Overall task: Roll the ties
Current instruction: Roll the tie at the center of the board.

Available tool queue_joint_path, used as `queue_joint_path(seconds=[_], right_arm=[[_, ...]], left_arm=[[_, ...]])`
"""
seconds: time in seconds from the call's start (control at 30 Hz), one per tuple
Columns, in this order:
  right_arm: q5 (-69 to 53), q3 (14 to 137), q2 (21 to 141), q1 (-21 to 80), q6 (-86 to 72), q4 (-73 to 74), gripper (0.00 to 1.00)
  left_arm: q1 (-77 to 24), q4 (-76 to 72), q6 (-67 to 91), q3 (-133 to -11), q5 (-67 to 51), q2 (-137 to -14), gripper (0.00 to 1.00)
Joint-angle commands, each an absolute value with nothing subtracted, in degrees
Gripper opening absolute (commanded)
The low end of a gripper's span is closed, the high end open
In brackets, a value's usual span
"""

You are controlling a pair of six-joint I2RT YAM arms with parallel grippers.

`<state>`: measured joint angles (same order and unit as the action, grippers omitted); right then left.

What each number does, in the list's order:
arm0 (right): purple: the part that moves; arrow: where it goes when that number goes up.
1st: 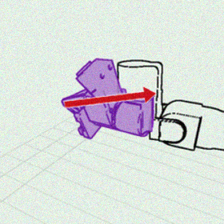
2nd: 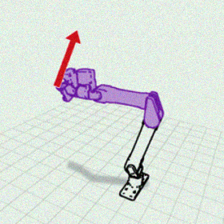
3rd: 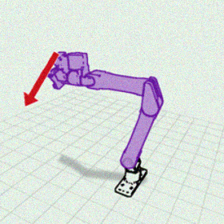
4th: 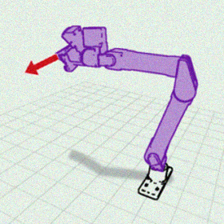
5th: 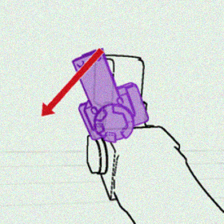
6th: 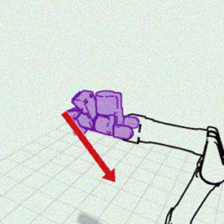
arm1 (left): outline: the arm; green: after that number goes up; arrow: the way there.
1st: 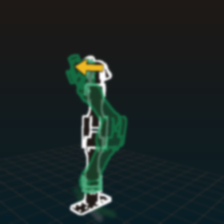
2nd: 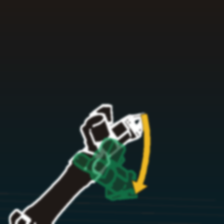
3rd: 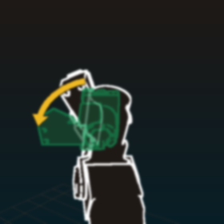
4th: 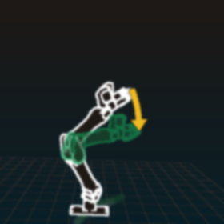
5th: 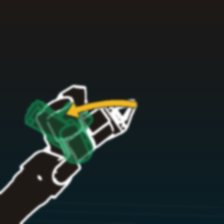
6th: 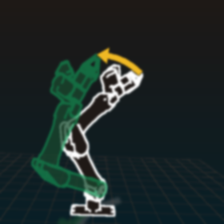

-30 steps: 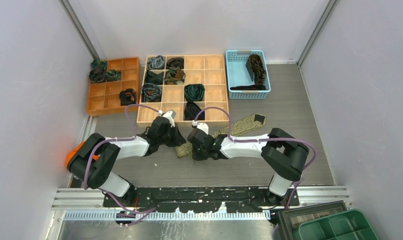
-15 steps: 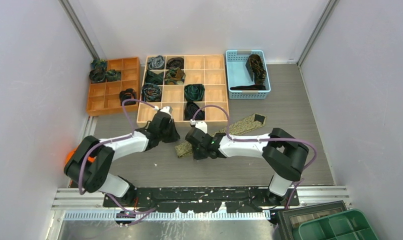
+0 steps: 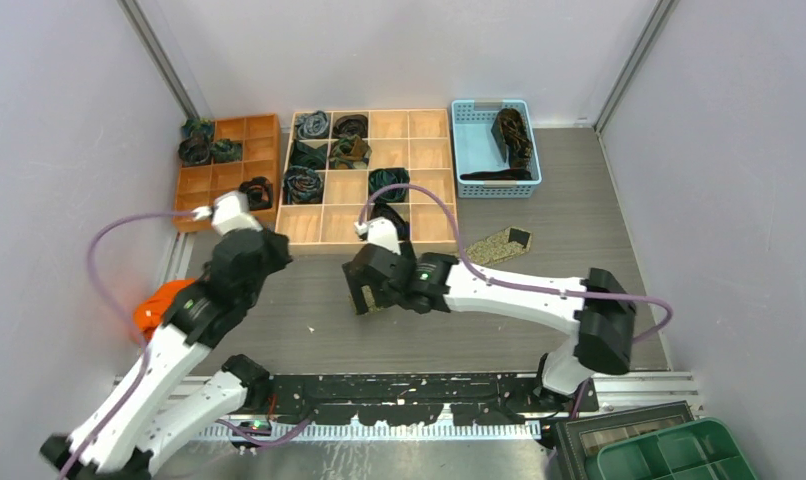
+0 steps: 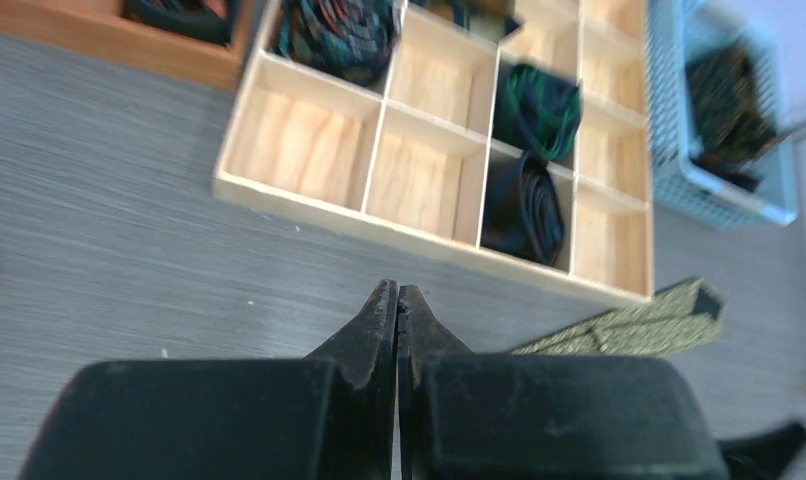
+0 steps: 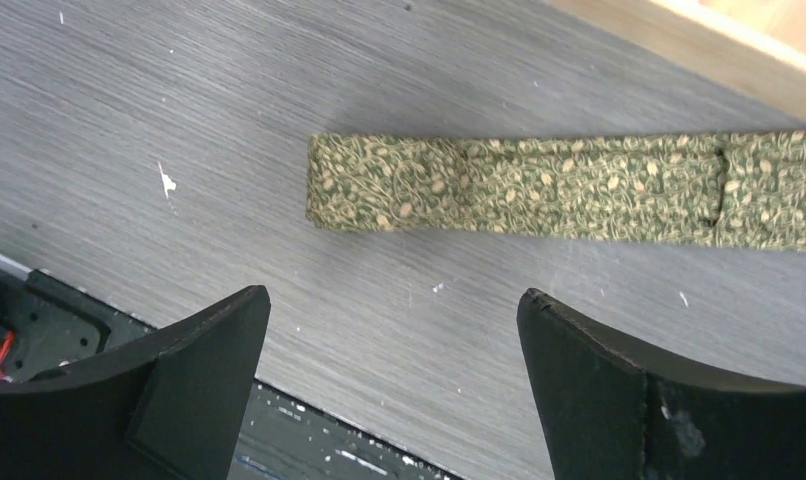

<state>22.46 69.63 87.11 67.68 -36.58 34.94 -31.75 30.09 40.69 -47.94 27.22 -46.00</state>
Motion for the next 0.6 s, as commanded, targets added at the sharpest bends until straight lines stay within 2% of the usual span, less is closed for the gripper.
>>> queue_joint_path(seconds=[0.0, 0.17, 0.3, 0.57], right_arm=[[28.91, 79.21, 96.67, 70.95, -30.62, 40.78, 1.0], [31.44, 90.6, 106.93, 73.24, -27.02, 45.12, 0.94], [31.2, 94.92, 112.04, 73.56, -26.48, 46.75, 0.83], [30.05, 97.14, 118.17, 73.54, -26.63, 47.22, 0.8]], left_arm=[[-31.54, 41.26, 43.68, -48.43, 36.6, -31.68, 0.0], [-31.55, 46.92, 43.51, -49.42, 37.77, -24.67, 0.0], [-31.55, 49.39, 43.46, -49.83, 38.23, -24.3, 0.0], [-31.55, 49.22, 42.9, -49.41, 38.67, -24.39, 0.0]])
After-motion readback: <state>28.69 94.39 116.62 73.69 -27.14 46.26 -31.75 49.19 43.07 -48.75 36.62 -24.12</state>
